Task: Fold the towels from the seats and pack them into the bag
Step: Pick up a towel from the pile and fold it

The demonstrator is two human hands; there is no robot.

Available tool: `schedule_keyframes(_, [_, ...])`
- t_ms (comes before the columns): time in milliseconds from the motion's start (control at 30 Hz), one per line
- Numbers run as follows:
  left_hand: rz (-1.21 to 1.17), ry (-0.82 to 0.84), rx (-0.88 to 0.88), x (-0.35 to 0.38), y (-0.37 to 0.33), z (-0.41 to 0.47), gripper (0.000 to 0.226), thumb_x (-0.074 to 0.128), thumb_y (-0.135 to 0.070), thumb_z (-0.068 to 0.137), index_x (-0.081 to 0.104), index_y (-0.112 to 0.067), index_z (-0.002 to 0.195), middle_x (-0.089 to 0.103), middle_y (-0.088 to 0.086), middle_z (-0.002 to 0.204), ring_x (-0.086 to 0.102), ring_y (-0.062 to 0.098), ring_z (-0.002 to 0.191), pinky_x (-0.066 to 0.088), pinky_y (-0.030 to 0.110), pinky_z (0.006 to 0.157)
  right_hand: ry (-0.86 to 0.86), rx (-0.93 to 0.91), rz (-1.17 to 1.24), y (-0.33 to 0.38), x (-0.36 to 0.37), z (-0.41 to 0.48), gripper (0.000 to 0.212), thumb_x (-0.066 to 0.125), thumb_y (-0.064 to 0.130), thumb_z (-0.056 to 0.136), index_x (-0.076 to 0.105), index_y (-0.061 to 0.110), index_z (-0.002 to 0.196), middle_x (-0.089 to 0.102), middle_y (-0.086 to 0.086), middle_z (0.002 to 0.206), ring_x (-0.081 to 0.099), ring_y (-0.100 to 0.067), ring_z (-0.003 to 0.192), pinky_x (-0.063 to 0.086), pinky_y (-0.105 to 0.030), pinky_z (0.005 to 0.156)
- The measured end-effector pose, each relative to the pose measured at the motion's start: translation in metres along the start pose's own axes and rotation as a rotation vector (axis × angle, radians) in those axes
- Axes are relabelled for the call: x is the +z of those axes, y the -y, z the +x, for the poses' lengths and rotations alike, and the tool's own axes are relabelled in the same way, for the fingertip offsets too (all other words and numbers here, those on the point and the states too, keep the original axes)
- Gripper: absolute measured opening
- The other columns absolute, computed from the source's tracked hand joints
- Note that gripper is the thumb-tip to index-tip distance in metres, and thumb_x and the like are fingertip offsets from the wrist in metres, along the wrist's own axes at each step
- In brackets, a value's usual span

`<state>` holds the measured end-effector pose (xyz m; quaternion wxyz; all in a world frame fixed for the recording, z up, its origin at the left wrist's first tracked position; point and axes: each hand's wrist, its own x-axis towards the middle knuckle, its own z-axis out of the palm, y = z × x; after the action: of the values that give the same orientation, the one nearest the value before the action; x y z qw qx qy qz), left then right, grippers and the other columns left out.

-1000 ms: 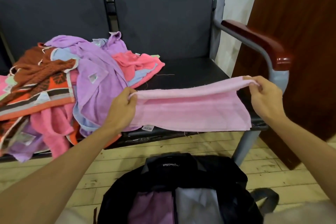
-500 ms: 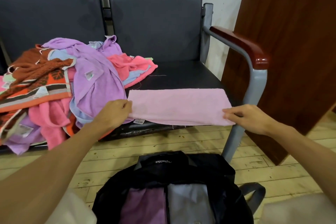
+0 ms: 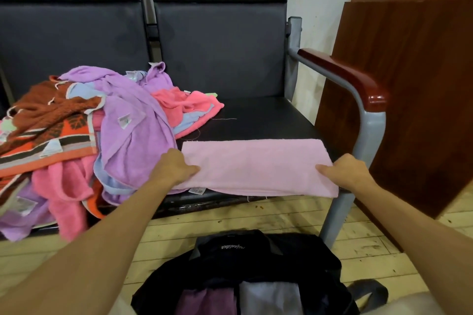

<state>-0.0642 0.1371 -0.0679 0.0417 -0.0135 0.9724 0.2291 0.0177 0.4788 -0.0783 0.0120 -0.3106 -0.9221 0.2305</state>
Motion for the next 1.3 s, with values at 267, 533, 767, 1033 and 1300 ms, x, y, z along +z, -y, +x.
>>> schedule_keyframes(267, [-0.23,0.155,-0.076,-0.011,-0.001,-0.001,0.051,0.07,-0.025,0.084,0.051,0.001,0.123,0.056,0.016,0.126,0.055,0.029,0.113,0.039,0.027,0.079,-0.005,-0.013,-0.033,0.021,0.008,-0.001,0.035,0.049,0.045,0.094,0.052,0.01,0.093,0.056,-0.007,0.101,0.055,-0.029,0.101,0.041,-0.046,0.1])
schedule_keyframes(533, [-0.997,0.21,-0.35,-0.036,0.005,-0.018,0.031,0.061,-0.001,0.087,0.048,-0.011,0.114,0.055,0.01,0.083,0.054,0.025,0.068,0.048,0.034,0.057,0.068,0.077,0.651,0.037,-0.001,-0.026,0.036,0.067,0.015,0.09,0.058,-0.006,0.117,0.056,-0.015,0.105,0.054,-0.029,0.093,0.044,-0.039,0.078])
schedule_keyframes(767, [-1.404,0.423,-0.489,-0.042,0.013,-0.019,0.015,0.07,-0.01,0.081,0.063,-0.006,0.093,0.068,0.01,0.08,0.062,0.026,0.074,0.058,0.045,0.053,0.272,0.259,1.016,0.04,-0.006,-0.029,0.042,0.071,0.008,0.084,0.054,0.001,0.123,0.061,-0.014,0.104,0.062,-0.028,0.084,0.054,-0.038,0.048])
schedule_keyframes(1033, [-1.093,-0.071,-0.082,-0.024,-0.025,-0.024,0.021,0.052,-0.004,0.095,0.051,-0.014,0.113,0.061,0.009,0.096,0.06,0.02,0.071,0.049,0.024,0.041,0.285,0.231,0.973,0.031,0.006,-0.009,0.04,0.059,0.008,0.094,0.047,0.006,0.132,0.058,-0.018,0.122,0.06,-0.034,0.1,0.048,-0.04,0.055])
schedule_keyframes(1300, [-0.82,-0.002,0.048,-0.014,-0.083,-0.008,0.046,0.047,0.002,0.093,0.052,-0.015,0.135,0.056,0.008,0.123,0.057,0.022,0.089,0.052,0.027,0.066,0.396,0.204,1.065,0.024,0.008,-0.004,0.026,0.05,0.018,0.097,0.051,0.013,0.123,0.062,-0.014,0.113,0.062,-0.032,0.102,0.052,-0.043,0.071])
